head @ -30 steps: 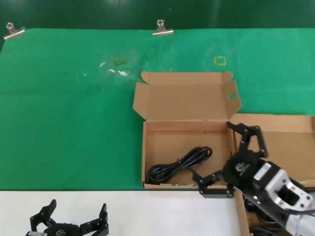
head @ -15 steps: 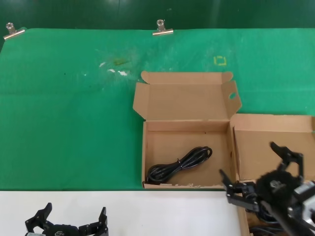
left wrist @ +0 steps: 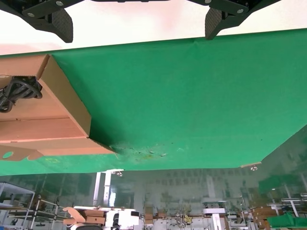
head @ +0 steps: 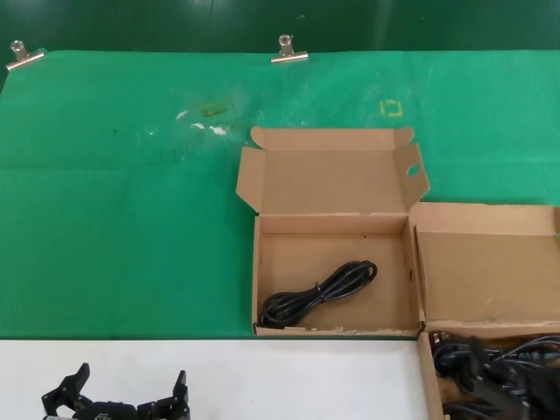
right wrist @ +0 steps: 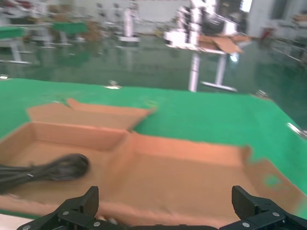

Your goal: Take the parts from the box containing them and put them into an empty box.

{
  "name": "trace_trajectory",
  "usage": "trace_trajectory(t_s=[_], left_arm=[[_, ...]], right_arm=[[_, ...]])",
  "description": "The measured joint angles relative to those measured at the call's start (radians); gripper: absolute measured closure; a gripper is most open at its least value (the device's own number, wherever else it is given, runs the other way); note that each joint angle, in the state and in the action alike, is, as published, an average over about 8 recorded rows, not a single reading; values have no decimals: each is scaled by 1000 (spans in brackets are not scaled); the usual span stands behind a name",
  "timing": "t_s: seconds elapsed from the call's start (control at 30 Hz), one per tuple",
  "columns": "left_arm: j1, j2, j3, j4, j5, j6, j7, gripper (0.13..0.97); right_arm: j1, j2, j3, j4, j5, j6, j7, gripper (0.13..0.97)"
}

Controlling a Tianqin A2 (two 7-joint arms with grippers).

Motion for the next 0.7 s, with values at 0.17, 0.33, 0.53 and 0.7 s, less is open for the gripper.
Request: trace_trajectory(t_s=[0.17, 0.33, 0.53, 0.7], left_arm=[[1, 0, -1, 0, 1, 0, -1, 132], [1, 0, -1, 0, 1, 1, -1, 132], [1, 0, -1, 0, 1, 1, -1, 132], [1, 0, -1, 0, 1, 1, -1, 132]], right_arm=[[-33, -5, 17, 5, 25, 33, 2, 129], [-37, -6, 19, 6, 27, 36, 2, 129], [-37, -6, 19, 6, 27, 36, 2, 129], [-37, -6, 19, 6, 27, 36, 2, 129]])
